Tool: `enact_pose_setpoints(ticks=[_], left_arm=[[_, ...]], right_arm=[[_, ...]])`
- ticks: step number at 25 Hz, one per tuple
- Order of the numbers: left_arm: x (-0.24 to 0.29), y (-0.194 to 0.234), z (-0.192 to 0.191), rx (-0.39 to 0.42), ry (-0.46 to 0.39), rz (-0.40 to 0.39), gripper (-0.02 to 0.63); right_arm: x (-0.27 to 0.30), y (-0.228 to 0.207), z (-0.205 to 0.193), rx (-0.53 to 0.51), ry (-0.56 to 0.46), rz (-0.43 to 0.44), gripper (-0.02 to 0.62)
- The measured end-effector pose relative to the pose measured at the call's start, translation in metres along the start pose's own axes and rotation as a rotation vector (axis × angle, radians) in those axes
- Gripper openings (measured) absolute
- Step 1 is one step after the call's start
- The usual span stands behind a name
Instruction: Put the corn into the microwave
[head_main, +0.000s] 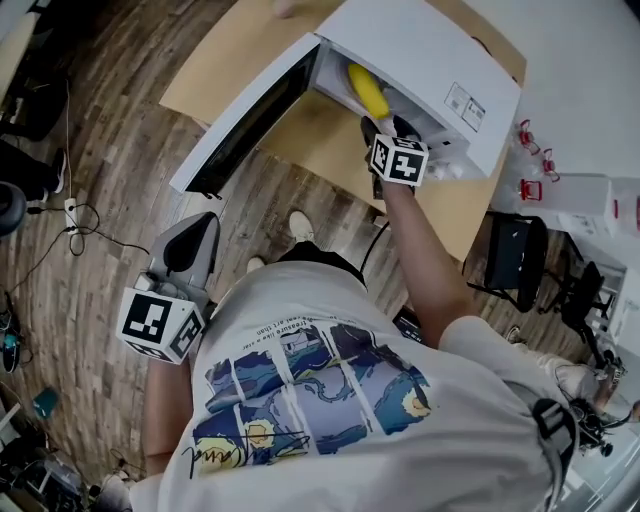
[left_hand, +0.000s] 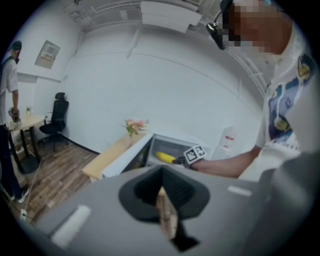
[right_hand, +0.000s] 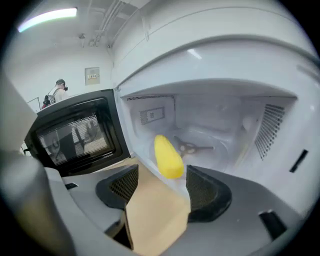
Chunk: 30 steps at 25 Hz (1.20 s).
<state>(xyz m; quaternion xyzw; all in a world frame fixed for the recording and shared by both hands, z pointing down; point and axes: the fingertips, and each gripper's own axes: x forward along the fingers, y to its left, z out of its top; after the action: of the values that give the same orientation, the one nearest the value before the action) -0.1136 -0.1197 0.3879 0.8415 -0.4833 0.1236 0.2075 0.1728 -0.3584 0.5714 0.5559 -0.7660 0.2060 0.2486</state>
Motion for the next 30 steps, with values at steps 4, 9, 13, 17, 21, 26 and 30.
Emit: enact_pose_setpoints(ticks=[4, 9, 13, 17, 21, 26, 30], left_arm=[[-0.009, -0.001, -0.004, 0.01, -0.008, -0.049, 0.009], [-0.022, -0.002, -0.011, 0.031, -0.01, -0.105, 0.009], [-0.034, -0.002, -0.02, 0.045, -0.009, -0.139, 0.009], [-0.048, -0.005, -0.029, 0.056, -0.009, -0.169, 0.009], [-0.064, -0.004, -0.037, 0.055, -0.018, -0.18, 0.009], [-0.08, -0.001, -0.048, 0.057, -0.018, -0.197, 0.009], [-0.087, -0.007, -0.061, 0.058, -0.005, -0.224, 0.009]], right_arm=[[-0.035, 0.012, -0.019, 0.013, -0.003, -0.002, 0.264], [-0.075, 0.033, -0.043, 0.029, -0.007, 0.01, 0.262], [-0.102, 0.048, -0.057, 0.031, -0.007, 0.009, 0.262], [-0.13, 0.069, -0.066, 0.017, -0.005, 0.023, 0.262], [-0.164, 0.094, -0.072, 0.013, -0.014, 0.042, 0.262], [-0.201, 0.13, -0.075, -0.007, -0.039, 0.087, 0.218], [-0.228, 0.15, -0.083, -0.026, -0.051, 0.101, 0.135]])
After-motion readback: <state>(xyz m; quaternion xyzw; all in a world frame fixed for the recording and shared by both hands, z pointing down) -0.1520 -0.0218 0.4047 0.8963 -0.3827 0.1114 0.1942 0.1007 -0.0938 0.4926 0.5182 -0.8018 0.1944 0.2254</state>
